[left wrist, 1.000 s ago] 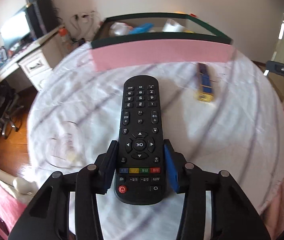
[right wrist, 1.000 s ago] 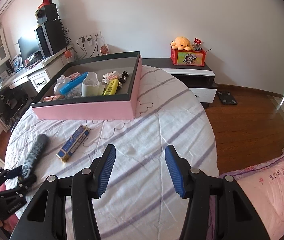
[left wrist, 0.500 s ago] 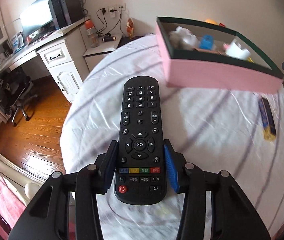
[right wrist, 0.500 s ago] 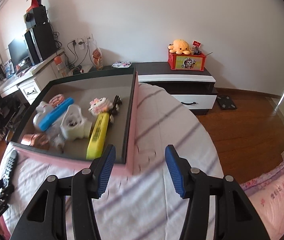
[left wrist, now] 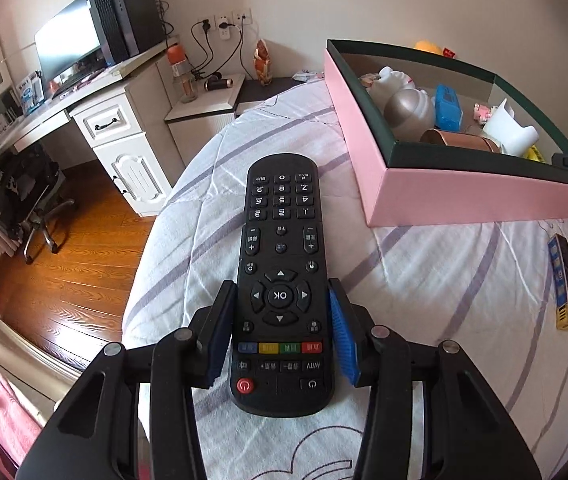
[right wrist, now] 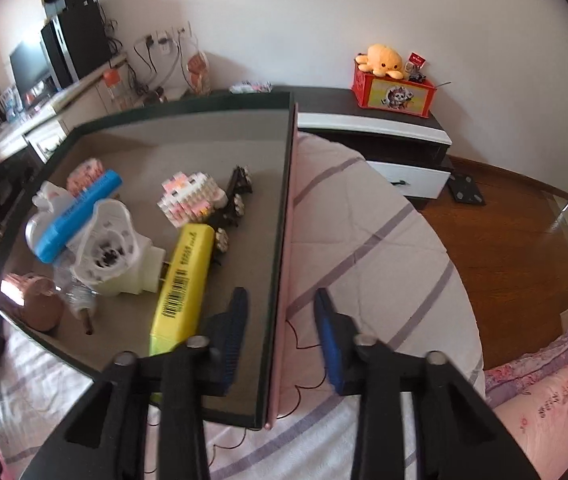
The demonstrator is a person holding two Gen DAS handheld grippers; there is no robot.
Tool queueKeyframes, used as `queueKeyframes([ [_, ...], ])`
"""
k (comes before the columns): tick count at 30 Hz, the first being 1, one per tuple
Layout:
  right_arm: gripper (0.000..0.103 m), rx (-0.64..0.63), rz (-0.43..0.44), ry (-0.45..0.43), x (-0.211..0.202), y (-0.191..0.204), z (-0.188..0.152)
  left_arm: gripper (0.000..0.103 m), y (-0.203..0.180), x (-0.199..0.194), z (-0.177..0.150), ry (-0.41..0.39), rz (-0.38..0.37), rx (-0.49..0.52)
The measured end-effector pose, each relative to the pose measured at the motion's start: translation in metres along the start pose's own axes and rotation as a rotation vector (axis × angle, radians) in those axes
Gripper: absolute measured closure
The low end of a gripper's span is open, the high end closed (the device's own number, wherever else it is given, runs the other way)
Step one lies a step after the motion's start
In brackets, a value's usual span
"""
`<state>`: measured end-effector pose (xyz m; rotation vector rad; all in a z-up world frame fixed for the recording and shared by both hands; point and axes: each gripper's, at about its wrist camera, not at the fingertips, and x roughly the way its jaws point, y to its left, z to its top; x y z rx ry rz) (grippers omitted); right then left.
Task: Organize rigid objects
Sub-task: 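Carry the remote over the pink box and release it with the left tool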
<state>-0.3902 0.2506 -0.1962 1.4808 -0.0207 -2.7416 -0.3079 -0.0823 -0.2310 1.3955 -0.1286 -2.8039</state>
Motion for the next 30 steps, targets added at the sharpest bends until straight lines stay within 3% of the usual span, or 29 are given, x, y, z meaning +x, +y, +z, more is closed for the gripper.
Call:
queueKeyframes([
  [1,0.091,-0.002,0.004,0.008,0.002,0.0,-0.001,0.058,0.0,0.0,0.0,-0.001,-0.002,0.002],
  [4,0.094,0.0,0.011,0.019,0.004,0.001,-0.003,0.059,0.001,0.0,0.0,-0.006,-0.007,0.007],
  [22,0.095,-0.004,-0.002,0.023,0.003,0.002,-0.003,0.059,0.01,-0.012,0.027,-0.06,-0.086,-0.03],
  [30,0.095,-0.006,0.0,0.026,0.003,0.001,-0.002,0.059,0.005,-0.048,0.045,-0.152,-0.084,-0.001],
])
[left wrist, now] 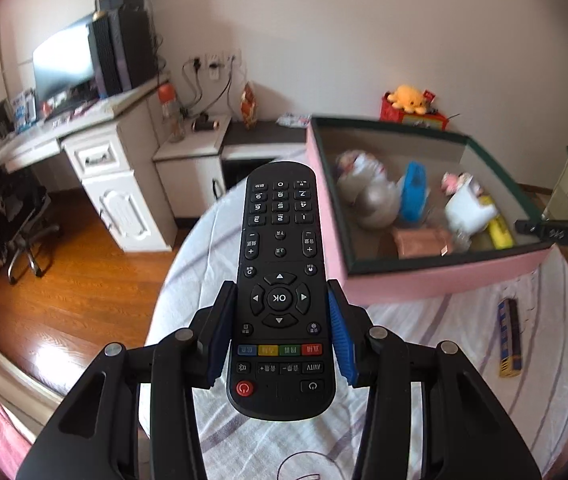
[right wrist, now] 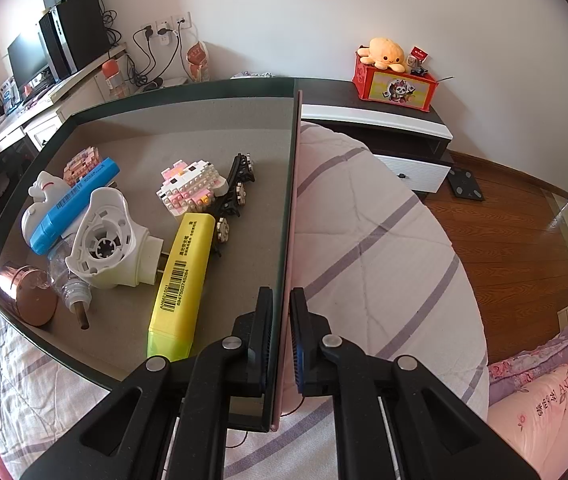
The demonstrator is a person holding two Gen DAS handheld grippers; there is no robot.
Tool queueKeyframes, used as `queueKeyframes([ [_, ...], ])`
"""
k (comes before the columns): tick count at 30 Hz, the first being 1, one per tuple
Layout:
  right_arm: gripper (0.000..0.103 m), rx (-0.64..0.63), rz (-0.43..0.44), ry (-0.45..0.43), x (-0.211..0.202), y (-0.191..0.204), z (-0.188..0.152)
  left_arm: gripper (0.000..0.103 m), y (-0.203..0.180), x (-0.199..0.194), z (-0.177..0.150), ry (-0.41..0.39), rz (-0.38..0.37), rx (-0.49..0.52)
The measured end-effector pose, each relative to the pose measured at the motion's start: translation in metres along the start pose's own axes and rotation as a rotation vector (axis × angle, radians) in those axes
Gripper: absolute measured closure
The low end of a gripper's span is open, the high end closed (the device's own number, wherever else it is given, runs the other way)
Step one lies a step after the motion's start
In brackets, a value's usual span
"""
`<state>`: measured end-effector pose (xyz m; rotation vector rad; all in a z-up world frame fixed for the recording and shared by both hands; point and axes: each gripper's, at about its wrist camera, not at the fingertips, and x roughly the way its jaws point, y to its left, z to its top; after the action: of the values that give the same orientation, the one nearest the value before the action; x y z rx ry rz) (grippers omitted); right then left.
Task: Organize rigid objects
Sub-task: 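Carry the remote over the pink box and release it with the left tool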
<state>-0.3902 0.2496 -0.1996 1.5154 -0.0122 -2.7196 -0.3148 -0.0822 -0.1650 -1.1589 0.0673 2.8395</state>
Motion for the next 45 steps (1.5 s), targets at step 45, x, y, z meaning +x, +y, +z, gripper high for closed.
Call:
queueKeyframes([
  [45,0.094,-0.036,-0.007,0.035,-0.001,0.005,0.002,0.058,-0.146,0.059,0.073,0.051,-0.107,0.212],
])
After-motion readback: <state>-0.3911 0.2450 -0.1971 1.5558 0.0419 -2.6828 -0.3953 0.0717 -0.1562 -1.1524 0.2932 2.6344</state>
